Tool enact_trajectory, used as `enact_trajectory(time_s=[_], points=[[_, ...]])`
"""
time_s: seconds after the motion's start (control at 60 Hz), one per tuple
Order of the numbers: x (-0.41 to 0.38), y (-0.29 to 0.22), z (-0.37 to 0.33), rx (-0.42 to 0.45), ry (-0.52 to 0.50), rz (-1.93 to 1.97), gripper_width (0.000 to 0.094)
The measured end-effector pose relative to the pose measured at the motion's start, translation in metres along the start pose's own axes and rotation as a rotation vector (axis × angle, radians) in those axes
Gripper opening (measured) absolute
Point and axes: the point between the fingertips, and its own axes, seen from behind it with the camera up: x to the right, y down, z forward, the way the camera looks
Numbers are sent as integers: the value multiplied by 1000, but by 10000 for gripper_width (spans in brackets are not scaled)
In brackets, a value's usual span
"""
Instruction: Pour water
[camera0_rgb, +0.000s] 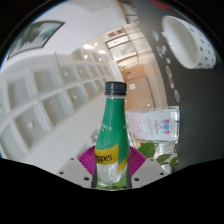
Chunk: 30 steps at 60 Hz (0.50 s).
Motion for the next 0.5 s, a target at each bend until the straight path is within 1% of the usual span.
enact_trajectory(time_s=[0.117,0.167,0.233,0.283,0.383,0.417,0.5], points=[[8,-42,-19,95,-15,155,393],[8,-52,-30,117,-22,209,391],[19,-65,-27,126,-17,243,390],[16,-63,-37,117,-6,245,391],[21,-65,-25,92,14,240,389],[11,-58,-33,74,19,218,389],[-7,-48,-16,14,28,80,390]])
